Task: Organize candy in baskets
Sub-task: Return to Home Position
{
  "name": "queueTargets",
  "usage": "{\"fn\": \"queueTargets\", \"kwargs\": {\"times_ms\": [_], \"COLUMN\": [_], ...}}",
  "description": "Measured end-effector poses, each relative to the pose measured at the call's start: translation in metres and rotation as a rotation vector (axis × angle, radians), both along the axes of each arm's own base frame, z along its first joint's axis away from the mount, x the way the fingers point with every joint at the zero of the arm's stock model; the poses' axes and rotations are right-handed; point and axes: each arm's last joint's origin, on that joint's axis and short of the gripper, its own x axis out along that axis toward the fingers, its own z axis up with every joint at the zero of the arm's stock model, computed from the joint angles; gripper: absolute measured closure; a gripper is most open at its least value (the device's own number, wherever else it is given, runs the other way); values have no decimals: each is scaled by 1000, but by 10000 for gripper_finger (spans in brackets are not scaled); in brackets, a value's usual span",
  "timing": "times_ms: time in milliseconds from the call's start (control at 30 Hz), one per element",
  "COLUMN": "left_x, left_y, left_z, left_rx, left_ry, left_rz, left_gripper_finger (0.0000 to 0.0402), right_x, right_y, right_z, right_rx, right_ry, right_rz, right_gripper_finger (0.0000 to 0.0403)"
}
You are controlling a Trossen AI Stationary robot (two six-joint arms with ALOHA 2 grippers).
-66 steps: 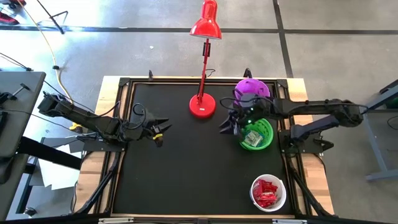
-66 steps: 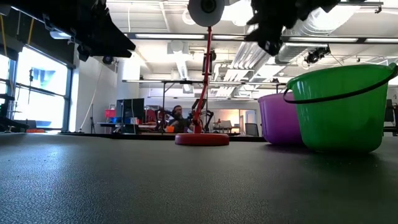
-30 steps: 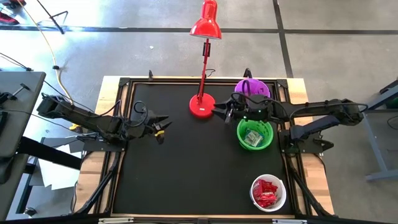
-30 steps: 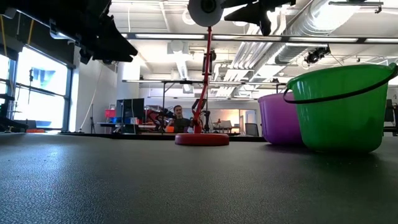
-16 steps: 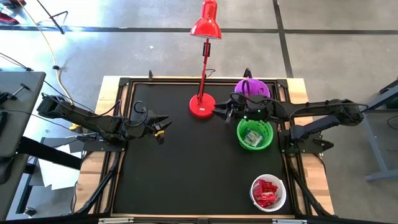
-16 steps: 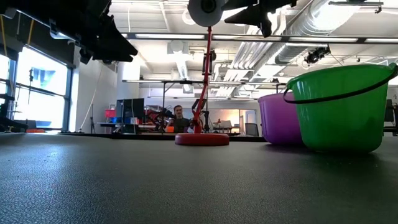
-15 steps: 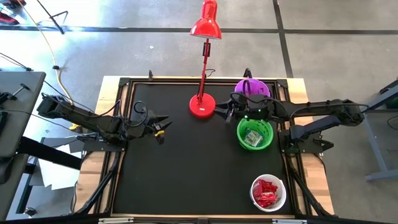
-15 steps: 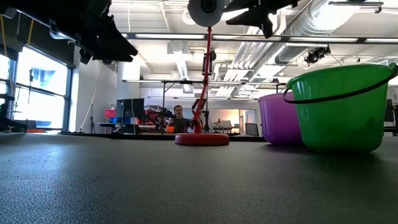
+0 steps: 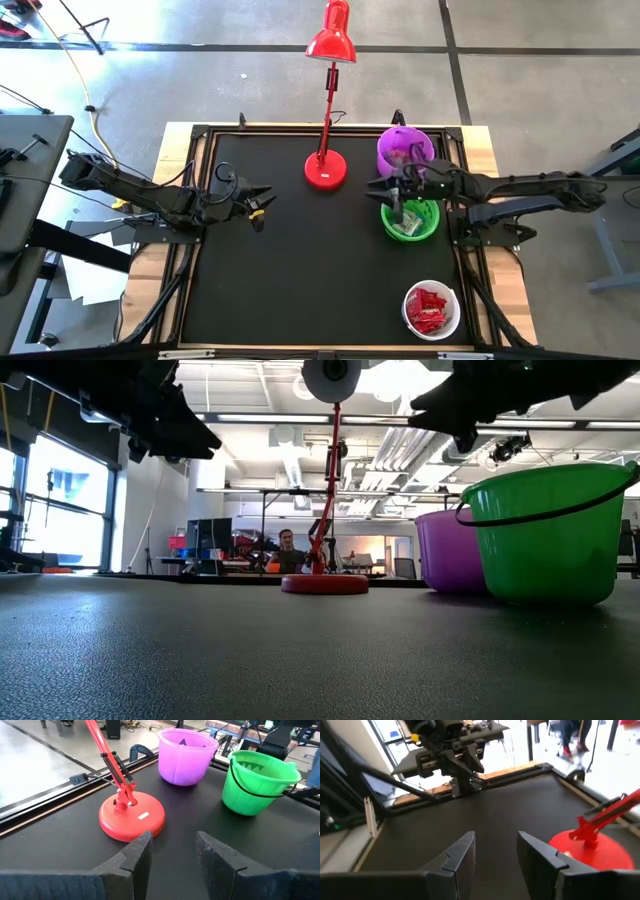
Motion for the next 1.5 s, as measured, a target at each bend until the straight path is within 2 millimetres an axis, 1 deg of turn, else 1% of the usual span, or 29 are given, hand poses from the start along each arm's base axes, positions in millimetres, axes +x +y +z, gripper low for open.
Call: {"fn": "queueTargets", "kwargs": {"times_ms": [100,267,400,467,533,700,900,1033,1200,1500], "left_x": [0,0,0,0,0,0,0,0,0,0], "left_y": [0,0,0,0,0,0,0,0,0,0], "left_z": [0,0,0,0,0,0,0,0,0,0], "left_rx": [0,0,0,0,0,0,0,0,0,0], "left_ry": [0,0,0,0,1,0,1,0,0,0], "left_rz": [0,0,0,0,0,0,0,0,0,0], "left_gripper_finger": [266,266,266,266,266,266,266,266,266,266], "right_x": [-9,-24,-33,-37,-43,-61,-72,-82,-89,-97], "right_y": [1,2,2,2,3,5,7,7,5,6], "right_z": [1,9,11,12,14,19,23,14,-1,-13], "right_rx": [-93,-263,-479,-516,-493,-346,-221,-206,-197,-197], "right_ry": [-13,-28,13,18,14,-19,-76,-96,-98,-109], "right_rz": [18,47,49,53,48,28,15,9,33,39], "right_gripper_finger": [264,264,264,264,264,264,264,264,264,264]}}
